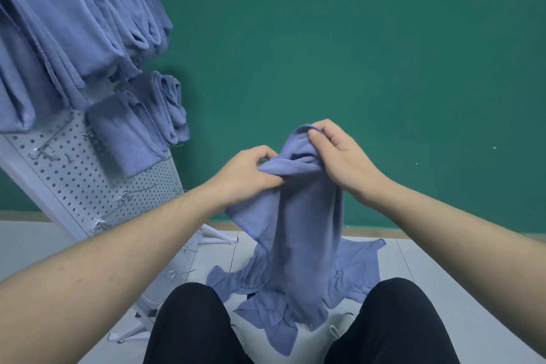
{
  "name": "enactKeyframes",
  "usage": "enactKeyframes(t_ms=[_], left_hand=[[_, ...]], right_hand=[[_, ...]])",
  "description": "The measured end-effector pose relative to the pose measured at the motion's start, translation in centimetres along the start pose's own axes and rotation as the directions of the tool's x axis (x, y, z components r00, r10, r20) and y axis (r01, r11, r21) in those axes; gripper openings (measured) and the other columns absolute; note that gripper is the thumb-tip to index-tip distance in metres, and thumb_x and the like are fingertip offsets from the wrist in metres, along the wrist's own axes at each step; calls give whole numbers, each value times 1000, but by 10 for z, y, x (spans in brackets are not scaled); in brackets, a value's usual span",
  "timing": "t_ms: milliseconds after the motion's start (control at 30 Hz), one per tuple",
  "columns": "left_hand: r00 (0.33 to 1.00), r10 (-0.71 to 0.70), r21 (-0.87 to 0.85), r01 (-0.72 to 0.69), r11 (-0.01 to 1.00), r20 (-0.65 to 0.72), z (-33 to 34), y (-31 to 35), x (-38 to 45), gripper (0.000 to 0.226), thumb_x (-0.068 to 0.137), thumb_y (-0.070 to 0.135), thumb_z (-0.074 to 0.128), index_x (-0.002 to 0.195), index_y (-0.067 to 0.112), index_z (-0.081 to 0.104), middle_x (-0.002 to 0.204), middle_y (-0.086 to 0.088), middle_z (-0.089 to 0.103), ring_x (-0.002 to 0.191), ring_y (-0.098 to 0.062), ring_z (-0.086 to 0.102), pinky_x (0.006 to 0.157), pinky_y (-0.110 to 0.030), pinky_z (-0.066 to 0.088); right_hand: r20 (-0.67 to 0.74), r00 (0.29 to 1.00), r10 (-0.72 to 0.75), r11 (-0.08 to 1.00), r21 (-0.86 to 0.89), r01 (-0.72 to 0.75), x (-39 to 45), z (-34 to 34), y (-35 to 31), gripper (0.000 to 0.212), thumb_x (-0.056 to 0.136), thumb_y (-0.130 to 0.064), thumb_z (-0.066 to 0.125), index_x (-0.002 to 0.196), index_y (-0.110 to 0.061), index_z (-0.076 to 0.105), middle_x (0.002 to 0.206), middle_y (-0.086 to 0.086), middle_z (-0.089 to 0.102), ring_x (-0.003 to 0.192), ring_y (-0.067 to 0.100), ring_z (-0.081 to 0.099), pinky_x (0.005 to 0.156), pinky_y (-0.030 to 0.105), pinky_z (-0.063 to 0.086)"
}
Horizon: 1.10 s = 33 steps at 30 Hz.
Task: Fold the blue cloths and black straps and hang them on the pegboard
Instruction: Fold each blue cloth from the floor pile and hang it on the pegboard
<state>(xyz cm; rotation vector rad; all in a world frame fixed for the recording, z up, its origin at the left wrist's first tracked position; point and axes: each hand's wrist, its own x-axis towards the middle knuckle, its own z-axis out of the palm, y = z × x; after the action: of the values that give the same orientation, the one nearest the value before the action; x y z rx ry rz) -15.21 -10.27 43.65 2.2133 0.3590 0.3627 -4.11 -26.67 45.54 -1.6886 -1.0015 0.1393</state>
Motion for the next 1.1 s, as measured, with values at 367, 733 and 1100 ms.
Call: enactKeyframes(t_ms=[367, 733, 1100], left_hand=[[939, -239, 203, 191, 960, 246, -38, -2, -15, 37, 80, 41, 79, 84, 8, 64, 71, 0, 57, 66, -15, 47, 65, -29, 34], [964, -180, -152, 211, 965, 198, -51, -9, -18, 26, 88, 41, 73, 81, 24, 56, 62, 11, 41, 53, -8, 30, 51, -21, 23], [971, -213, -324, 236, 916, 106, -46, -28, -18, 23, 88, 11, 75, 103, 16, 58, 74, -5, 68, 64, -16, 57, 57, -22, 45]], right_hand=[[-74, 989, 125, 988, -81, -131, 1, -11, 0, 21, 96, -34, 57, 95, -14, 61, 86, -3, 65, 76, 8, 55, 77, 28, 45], [-240, 947, 215, 976, 16, -217, 11, -36, 23, 28, 103, -34, 40, 105, -7, 46, 94, -1, 51, 85, 15, 49, 86, 35, 45], [-273, 893, 357, 932, 175, -319, 18, -51, 40, 13, 99, -31, 41, 100, -25, 52, 99, -9, 57, 87, 10, 52, 78, 30, 42]])
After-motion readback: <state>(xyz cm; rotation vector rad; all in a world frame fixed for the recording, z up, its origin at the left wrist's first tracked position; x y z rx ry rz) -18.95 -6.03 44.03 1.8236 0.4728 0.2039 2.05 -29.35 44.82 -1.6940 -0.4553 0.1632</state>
